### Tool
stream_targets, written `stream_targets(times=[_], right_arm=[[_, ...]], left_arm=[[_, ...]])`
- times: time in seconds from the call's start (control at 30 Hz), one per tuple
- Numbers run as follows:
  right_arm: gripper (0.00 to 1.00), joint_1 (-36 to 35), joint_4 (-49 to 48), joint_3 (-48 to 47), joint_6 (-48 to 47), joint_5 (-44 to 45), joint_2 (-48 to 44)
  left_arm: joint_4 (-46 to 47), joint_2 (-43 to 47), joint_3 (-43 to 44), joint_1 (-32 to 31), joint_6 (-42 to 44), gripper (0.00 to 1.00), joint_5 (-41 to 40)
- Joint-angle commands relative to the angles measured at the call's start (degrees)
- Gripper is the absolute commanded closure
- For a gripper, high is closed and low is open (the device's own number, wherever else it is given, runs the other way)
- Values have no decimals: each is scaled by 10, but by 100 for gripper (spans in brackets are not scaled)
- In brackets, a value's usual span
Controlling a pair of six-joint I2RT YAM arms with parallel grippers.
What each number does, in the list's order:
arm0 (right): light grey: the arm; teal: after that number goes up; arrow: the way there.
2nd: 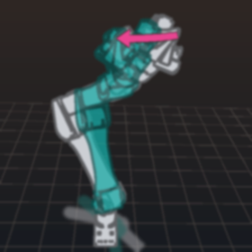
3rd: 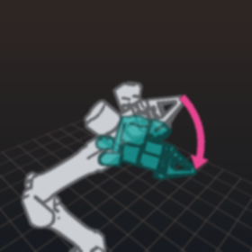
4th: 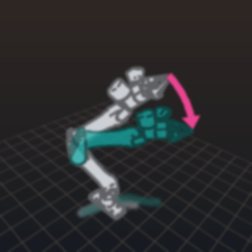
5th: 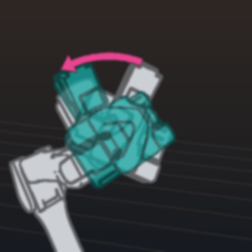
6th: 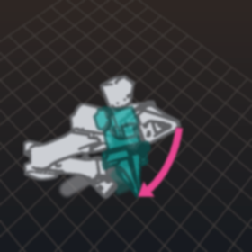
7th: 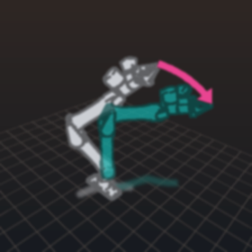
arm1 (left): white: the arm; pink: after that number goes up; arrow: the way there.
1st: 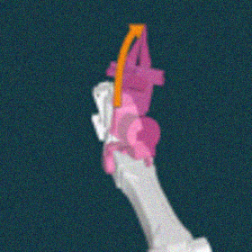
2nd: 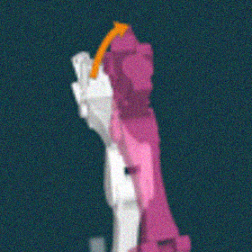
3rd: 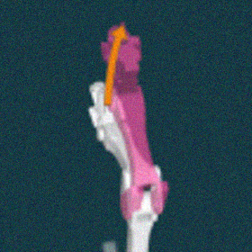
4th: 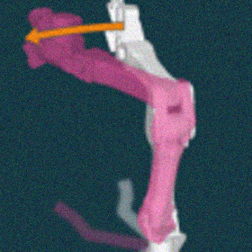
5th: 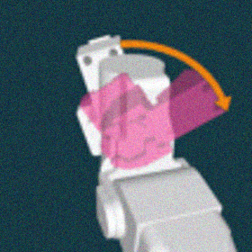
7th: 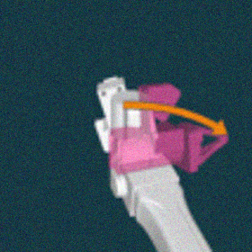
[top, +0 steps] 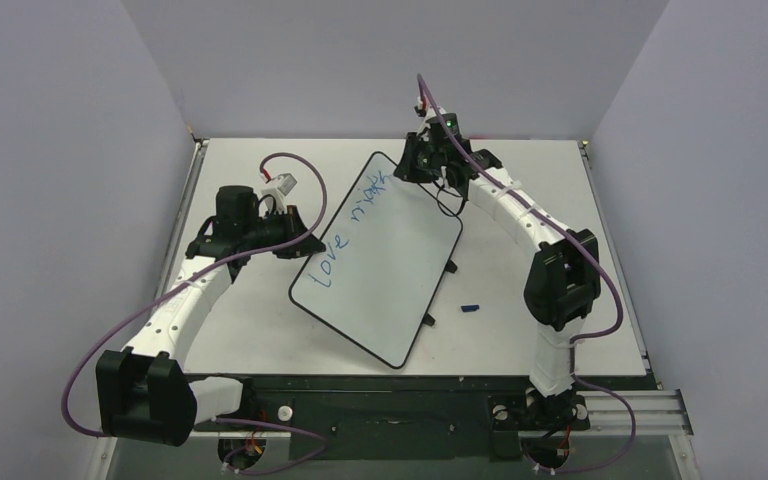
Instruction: Write a sentence on the whiteboard
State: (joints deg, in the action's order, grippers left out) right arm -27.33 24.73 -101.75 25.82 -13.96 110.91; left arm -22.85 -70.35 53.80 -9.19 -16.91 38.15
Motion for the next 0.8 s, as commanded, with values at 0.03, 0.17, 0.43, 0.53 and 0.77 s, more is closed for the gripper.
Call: stream_targets(times=[0.03,0.17,0.43,0.53,0.77], right_arm=[[100,6,5,-9,-14,23,-29],[100,9,-8,10,-13,22,-54],[100,14,-26,-15,1,-2,-39],[100,16,-26,-31,6,-6,-26],[100,18,-26,-69,10,-15,7]], left_arm=[[23,8,22,-12,46,100,12],[24,9,22,-11,46,100,12],[24,11,22,-11,46,100,11],[23,11,21,-13,46,100,12],[23,9,22,-13,47,100,14]])
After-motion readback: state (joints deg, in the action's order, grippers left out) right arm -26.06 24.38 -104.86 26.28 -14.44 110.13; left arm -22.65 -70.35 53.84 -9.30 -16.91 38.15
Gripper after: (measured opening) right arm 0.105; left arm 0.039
